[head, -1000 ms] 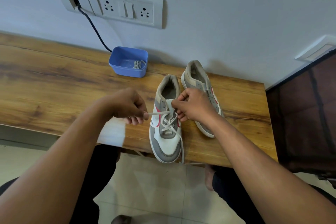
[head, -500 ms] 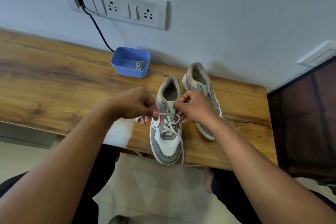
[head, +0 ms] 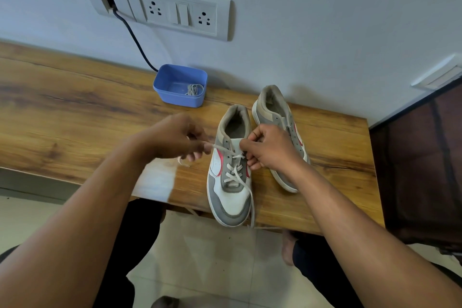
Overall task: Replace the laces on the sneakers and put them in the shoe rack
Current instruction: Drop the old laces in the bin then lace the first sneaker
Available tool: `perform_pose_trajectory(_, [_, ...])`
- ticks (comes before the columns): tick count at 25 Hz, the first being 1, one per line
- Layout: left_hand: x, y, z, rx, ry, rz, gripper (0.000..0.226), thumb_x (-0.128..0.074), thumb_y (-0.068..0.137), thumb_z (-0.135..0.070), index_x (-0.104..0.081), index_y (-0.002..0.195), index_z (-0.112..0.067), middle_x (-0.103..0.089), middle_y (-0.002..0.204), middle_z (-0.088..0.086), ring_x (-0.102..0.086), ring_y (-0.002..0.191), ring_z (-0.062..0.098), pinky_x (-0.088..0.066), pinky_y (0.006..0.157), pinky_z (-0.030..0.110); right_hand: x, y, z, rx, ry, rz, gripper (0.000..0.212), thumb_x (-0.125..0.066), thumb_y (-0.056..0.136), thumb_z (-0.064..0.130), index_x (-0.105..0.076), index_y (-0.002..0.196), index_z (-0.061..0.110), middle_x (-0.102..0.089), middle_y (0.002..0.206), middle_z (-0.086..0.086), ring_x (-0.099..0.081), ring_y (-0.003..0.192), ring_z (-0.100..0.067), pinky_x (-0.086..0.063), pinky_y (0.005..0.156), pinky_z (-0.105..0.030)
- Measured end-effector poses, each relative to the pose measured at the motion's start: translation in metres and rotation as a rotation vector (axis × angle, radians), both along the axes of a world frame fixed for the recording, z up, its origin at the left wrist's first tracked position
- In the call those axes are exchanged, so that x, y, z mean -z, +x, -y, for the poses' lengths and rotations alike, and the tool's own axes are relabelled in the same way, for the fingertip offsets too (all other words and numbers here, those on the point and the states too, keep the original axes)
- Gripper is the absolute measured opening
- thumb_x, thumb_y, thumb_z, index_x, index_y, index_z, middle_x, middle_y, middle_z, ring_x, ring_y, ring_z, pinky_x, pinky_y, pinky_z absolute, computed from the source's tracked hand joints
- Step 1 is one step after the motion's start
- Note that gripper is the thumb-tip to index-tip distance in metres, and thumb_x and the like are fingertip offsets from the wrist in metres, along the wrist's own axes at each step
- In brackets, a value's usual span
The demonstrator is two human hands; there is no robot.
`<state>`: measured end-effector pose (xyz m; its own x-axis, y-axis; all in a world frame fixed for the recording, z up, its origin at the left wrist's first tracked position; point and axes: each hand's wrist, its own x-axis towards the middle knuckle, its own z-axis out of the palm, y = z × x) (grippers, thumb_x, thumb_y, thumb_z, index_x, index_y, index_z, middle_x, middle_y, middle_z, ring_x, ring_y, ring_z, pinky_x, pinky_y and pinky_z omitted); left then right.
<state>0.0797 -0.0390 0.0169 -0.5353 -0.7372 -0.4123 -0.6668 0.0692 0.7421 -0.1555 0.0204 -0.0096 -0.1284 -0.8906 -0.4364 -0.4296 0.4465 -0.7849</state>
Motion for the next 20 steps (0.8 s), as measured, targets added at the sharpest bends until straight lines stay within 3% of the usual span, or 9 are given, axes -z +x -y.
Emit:
perform_pose_trajectory(3, [0.004, -0.018, -0.011, 0.077, -0.018, -0.026, 0.011, -0.076, 0.091, -0.026, -0.078, 0.089, -0.015, -0.076, 0.074, 0.003, -0.075, 0.071, 0.019, -0.061, 0.073, 0.037, 0.000, 0.001, 0.000, 0.002, -0.001, 0.000, 0.020, -0.078, 0.090, 0.018, -0.065, 0.100, 0.007, -0.075, 0.074, -0.012, -0.073, 0.060, -0.021, -0.067, 0.066, -0.043])
perform_pose_trajectory(7, [0.006, -0.014, -0.003, -0.006, -0.128, 0.018, 0.008, -0.075, 0.092, -0.022, -0.078, 0.086, -0.018, -0.076, 0.072, -0.002, -0.073, 0.070, 0.012, -0.062, 0.078, 0.036, 0.000, 0.000, 0.000, -0.015, 0.007, 0.009, 0.020, -0.079, 0.090, 0.019, -0.066, 0.100, 0.008, -0.076, 0.076, -0.011, -0.074, 0.062, -0.021, -0.067, 0.066, -0.042])
perform_pose_trajectory(11, [0.011, -0.029, -0.019, 0.023, -0.441, -0.054, 0.005, -0.080, 0.083, -0.029, -0.076, 0.085, -0.030, -0.071, 0.076, -0.015, -0.067, 0.071, 0.000, -0.060, 0.069, 0.036, -0.002, -0.015, -0.001, -0.080, 0.016, 0.087, 0.014, -0.079, 0.093, 0.015, -0.070, 0.099, 0.006, -0.078, 0.080, -0.011, -0.078, 0.074, -0.025, -0.067, 0.075, -0.045])
perform_pose_trajectory(13, [0.016, -0.037, -0.029, 0.102, -0.524, -0.068, 0.008, -0.081, 0.079, -0.033, -0.074, 0.084, -0.030, -0.066, 0.076, -0.016, -0.063, 0.067, -0.001, -0.057, 0.063, 0.036, -0.003, -0.025, -0.006, -0.173, -0.054, 0.048, 0.007, -0.078, 0.092, 0.007, -0.074, 0.097, 0.010, -0.079, 0.085, -0.007, -0.078, 0.081, -0.020, -0.067, 0.079, -0.044])
perform_pose_trajectory(17, [0.026, -0.045, -0.037, 0.143, -0.672, -0.007, 0.007, -0.079, 0.080, -0.032, -0.075, 0.085, -0.029, -0.059, 0.078, -0.015, -0.053, 0.064, 0.002, -0.052, 0.056, 0.036, -0.002, -0.024, -0.022, -0.393, -0.252, -0.107, 0.025, -0.088, 0.082, 0.007, -0.077, 0.099, 0.021, -0.077, 0.088, 0.007, -0.073, 0.081, -0.003, -0.061, 0.078, -0.024])
perform_pose_trajectory(20, [0.030, -0.051, -0.038, 0.145, -0.649, -0.004, 0.007, -0.074, 0.081, -0.024, -0.078, 0.086, -0.027, -0.064, 0.080, -0.012, -0.057, 0.067, 0.008, -0.050, 0.055, 0.033, 0.006, -0.021, -0.026, -0.464, -0.412, -0.233, 0.023, -0.088, 0.085, 0.017, -0.073, 0.102, 0.023, -0.072, 0.091, 0.011, -0.070, 0.082, -0.003, -0.062, 0.077, -0.028])
